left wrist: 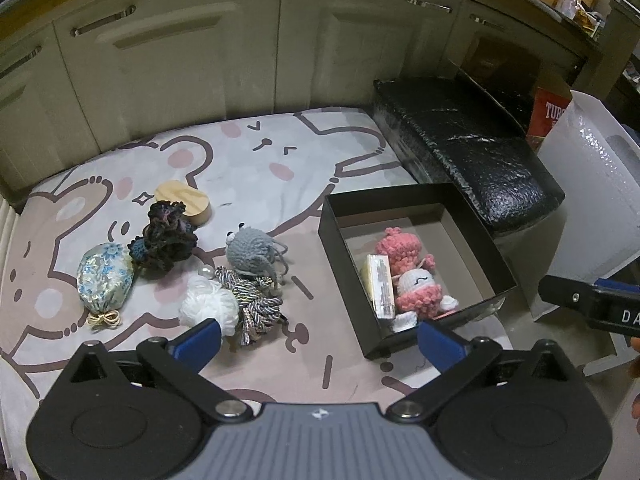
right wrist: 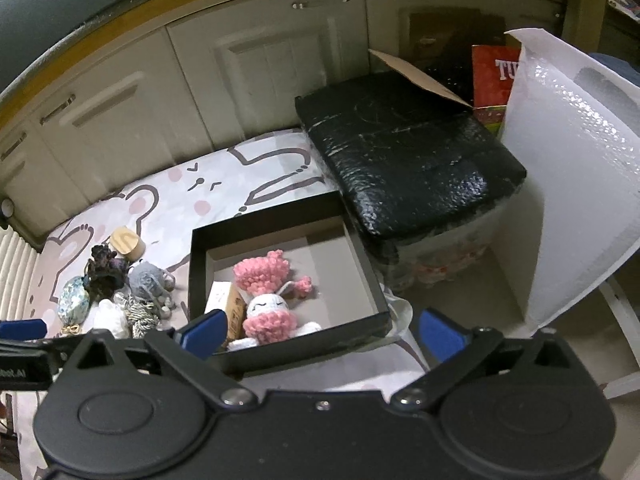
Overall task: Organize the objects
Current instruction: 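Lift both tools out of the box and back over the bed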
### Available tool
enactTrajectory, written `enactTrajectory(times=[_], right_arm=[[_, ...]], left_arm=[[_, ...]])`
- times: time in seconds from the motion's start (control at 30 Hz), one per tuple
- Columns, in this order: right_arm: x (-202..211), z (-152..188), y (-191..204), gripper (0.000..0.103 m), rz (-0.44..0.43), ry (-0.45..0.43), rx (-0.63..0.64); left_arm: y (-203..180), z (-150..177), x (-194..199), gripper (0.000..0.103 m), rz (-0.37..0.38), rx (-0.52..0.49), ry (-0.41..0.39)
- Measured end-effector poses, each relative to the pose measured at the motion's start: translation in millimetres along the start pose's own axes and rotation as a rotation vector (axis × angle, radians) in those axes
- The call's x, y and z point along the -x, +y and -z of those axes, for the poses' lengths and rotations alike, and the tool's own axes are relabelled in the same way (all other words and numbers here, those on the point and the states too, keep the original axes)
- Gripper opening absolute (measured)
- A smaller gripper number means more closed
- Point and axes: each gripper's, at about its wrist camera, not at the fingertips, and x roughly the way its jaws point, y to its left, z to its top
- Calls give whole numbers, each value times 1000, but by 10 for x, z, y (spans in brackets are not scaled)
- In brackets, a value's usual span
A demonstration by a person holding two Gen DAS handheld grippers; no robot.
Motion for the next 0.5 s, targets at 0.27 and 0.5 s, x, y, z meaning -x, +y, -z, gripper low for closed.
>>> enactTrajectory(times=[0.27, 0.5], right_arm=[[-4, -21, 59, 103, 44, -51, 24], [-117, -132, 194, 103, 14, -81, -1]], left_arm=[[198, -34, -23, 103, 13, 27, -10], [565, -108, -9, 103, -21, 75, -27]])
